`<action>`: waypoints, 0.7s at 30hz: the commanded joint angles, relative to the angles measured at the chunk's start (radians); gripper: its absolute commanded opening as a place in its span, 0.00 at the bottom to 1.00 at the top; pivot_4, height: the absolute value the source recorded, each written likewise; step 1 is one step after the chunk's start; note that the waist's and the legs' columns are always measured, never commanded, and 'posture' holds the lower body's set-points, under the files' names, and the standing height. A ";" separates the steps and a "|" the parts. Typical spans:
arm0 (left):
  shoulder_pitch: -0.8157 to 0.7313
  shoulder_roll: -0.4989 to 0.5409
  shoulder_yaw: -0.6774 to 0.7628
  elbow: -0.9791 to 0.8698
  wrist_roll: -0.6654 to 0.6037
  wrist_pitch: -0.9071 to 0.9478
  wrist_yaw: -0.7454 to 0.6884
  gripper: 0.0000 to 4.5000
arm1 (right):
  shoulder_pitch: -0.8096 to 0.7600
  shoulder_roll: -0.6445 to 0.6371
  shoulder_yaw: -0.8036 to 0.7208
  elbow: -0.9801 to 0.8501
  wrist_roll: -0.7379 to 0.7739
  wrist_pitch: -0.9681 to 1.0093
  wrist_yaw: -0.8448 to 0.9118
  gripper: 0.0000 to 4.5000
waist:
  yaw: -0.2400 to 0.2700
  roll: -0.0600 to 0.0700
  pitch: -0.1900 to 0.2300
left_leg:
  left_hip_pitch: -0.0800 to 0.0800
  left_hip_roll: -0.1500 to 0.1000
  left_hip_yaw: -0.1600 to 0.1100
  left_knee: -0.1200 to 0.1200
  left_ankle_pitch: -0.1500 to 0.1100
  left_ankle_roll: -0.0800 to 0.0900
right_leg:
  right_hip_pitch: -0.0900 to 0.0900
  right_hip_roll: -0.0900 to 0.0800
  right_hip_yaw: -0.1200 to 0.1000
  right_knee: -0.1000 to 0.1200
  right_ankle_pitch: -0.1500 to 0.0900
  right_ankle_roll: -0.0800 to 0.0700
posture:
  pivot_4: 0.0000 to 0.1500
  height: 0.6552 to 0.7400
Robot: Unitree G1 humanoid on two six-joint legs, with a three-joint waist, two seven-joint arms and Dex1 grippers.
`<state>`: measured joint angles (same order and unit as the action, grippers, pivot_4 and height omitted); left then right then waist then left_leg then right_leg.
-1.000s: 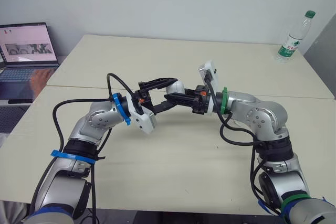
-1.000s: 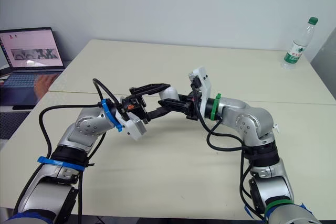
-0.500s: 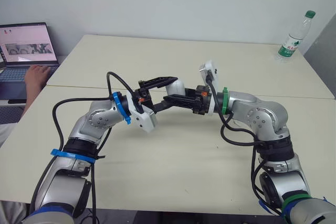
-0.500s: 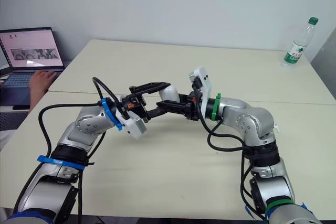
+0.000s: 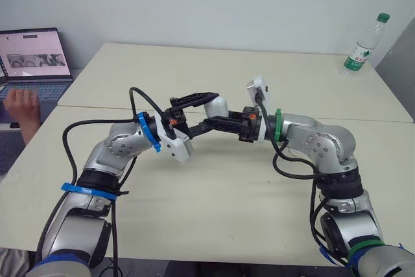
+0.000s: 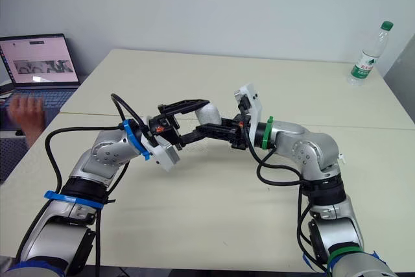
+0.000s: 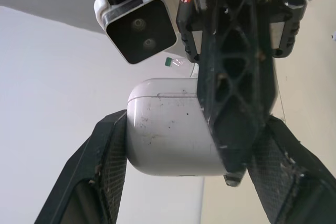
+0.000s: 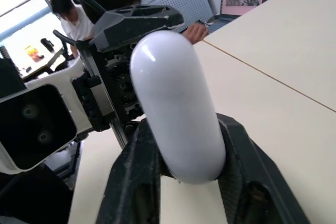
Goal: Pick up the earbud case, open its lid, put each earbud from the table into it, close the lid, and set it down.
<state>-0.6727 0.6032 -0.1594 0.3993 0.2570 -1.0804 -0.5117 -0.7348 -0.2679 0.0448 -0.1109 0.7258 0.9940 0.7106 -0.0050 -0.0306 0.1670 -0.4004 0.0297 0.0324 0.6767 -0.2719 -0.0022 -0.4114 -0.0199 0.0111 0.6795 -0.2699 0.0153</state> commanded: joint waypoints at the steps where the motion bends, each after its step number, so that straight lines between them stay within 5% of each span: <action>1: -0.005 0.006 -0.002 -0.028 -0.009 0.007 0.013 0.63 | -0.019 0.004 -0.005 -0.024 0.018 0.002 0.001 0.21 | 0.000 0.000 0.000 | 0.000 0.000 0.000 0.000 0.000 0.000 | 0.000 0.000 0.000 0.000 0.000 0.000 | 1.00 1.00; 11: 0.007 0.009 0.001 -0.047 -0.004 -0.002 0.017 0.63 | -0.016 0.000 -0.001 -0.031 0.016 -0.003 0.014 0.21 | 0.000 0.000 0.000 | 0.000 0.000 0.000 0.000 0.000 0.000 | 0.000 0.000 0.000 0.000 0.000 0.000 | 1.00 1.00; 16: 0.013 0.030 -0.011 -0.065 -0.058 0.014 -0.012 0.97 | -0.010 -0.002 0.005 -0.031 0.010 -0.008 0.016 0.21 | 0.000 0.000 0.000 | 0.000 0.000 0.000 0.000 0.000 0.000 | 0.000 0.000 0.000 0.000 0.000 0.000 | 1.00 1.00; 21: 0.061 0.098 -0.011 -0.191 -0.204 0.075 -0.075 0.99 | -0.003 0.008 0.004 -0.001 -0.013 -0.035 -0.002 0.21 | -0.002 0.000 0.000 | 0.000 0.000 0.000 0.000 0.000 0.000 | 0.000 0.000 0.000 0.000 0.000 0.000 | 1.00 1.00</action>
<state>-0.6169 0.6721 -0.1676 0.2953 0.1390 -1.0219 -0.5621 -0.7331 -0.2591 0.0624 -0.1099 0.7243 0.9862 0.7184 -0.0072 -0.0305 0.1671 -0.4005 0.0299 0.0324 0.6766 -0.2719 -0.0022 -0.4115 -0.0200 0.0112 0.6794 -0.2699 0.0153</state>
